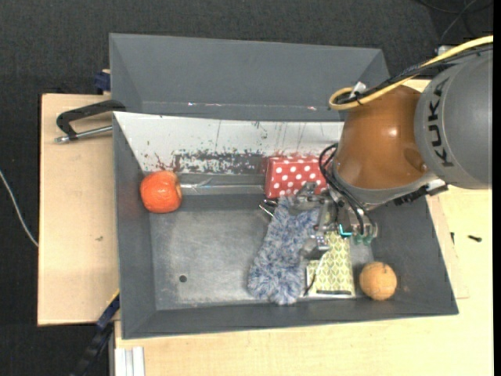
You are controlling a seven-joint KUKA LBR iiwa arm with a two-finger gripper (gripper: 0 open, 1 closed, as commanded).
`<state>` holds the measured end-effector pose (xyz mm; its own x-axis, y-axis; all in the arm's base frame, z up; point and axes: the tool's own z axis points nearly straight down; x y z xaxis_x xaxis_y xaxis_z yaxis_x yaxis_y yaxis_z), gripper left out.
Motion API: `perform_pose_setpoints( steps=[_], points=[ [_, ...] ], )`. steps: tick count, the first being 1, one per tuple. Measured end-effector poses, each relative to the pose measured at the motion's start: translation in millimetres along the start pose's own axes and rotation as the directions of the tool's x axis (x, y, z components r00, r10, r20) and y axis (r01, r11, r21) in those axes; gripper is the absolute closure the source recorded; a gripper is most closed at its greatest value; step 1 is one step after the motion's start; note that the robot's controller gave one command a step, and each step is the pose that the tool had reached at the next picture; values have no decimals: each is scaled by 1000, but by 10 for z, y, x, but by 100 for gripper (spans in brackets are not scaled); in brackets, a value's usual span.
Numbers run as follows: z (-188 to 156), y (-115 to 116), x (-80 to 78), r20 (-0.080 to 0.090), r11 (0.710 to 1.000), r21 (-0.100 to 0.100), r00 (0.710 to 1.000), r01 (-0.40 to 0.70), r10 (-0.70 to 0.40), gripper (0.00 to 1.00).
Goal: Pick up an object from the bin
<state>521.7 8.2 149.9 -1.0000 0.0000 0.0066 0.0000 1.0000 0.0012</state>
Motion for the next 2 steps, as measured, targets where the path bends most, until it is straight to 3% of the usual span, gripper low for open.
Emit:
perform_pose_setpoints(
  steps=[1,2],
  points=[
    [-35,0,-19,8,1000,0,1000,0,0,0],
    [729,-14,4,13,993,1,993,114,-114,100]
  ],
)
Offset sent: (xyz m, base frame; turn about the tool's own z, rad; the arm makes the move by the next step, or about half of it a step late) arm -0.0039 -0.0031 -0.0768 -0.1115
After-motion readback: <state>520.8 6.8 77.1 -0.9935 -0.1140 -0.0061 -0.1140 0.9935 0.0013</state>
